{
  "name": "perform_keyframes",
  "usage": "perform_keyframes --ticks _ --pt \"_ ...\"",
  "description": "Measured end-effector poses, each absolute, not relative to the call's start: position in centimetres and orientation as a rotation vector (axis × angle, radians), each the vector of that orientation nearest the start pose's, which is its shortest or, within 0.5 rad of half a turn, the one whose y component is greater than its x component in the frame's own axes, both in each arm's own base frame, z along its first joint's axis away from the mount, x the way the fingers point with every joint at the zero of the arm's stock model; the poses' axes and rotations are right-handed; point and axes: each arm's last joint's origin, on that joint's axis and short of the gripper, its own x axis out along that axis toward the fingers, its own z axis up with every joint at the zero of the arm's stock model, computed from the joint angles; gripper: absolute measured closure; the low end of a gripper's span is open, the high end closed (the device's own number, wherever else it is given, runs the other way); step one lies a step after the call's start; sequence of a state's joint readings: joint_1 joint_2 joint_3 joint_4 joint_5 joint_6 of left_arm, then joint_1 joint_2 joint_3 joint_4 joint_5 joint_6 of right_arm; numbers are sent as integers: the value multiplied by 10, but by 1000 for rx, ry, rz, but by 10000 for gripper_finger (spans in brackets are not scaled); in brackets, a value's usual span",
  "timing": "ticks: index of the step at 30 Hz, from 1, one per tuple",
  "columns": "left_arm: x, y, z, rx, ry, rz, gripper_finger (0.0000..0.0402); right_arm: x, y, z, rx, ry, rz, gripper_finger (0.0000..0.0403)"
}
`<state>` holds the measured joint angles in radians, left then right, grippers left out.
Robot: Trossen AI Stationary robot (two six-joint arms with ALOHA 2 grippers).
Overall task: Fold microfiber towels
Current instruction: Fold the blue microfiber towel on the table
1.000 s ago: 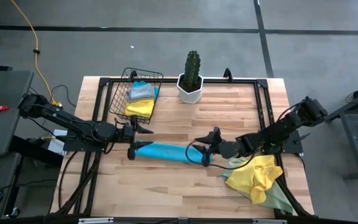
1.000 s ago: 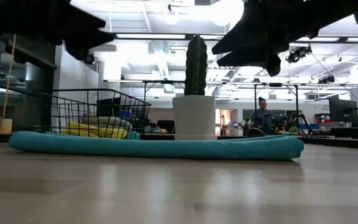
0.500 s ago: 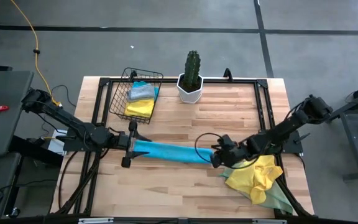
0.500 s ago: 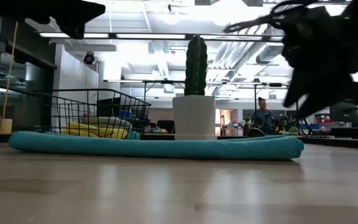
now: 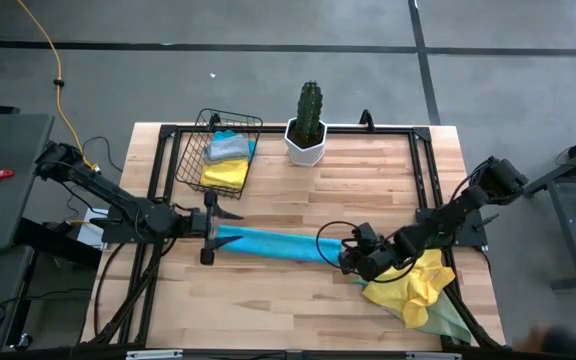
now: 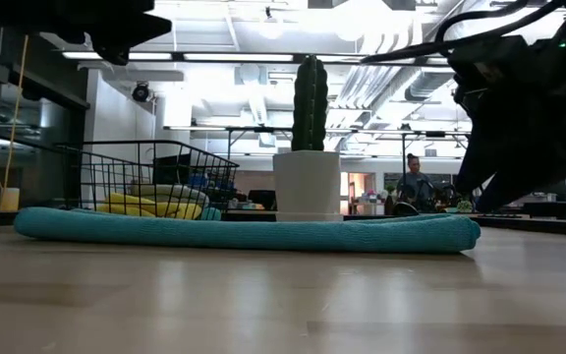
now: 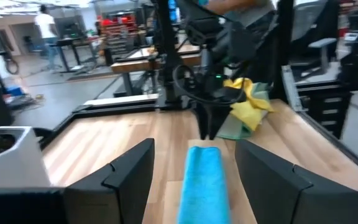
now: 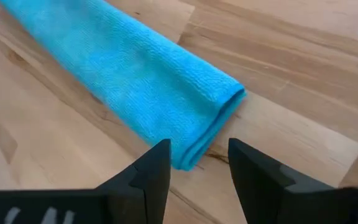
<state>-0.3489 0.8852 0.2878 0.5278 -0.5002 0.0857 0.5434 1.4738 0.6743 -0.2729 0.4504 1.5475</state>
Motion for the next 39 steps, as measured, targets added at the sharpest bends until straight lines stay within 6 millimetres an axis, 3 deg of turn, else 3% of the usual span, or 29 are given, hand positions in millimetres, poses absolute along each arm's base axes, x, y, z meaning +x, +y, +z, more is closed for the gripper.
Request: perform_keyframes --ticks 8,14,18,23,25,39 --pt "176 -52 213 111 72 64 188 222 120 149 922 761 -624 200" --pt "175 -52 213 164 70 48 215 223 115 148 975 762 -671 157" --pt "173 -51 216 198 61 48 257 225 113 144 991 762 -703 147" --pt "166 -46 214 248 124 136 368 231 117 128 1033 804 -722 146" --pt "163 -44 213 246 143 142 391 233 118 124 1047 786 -735 146" --pt "158 -41 204 254 251 199 401 242 121 122 1177 666 -750 146"
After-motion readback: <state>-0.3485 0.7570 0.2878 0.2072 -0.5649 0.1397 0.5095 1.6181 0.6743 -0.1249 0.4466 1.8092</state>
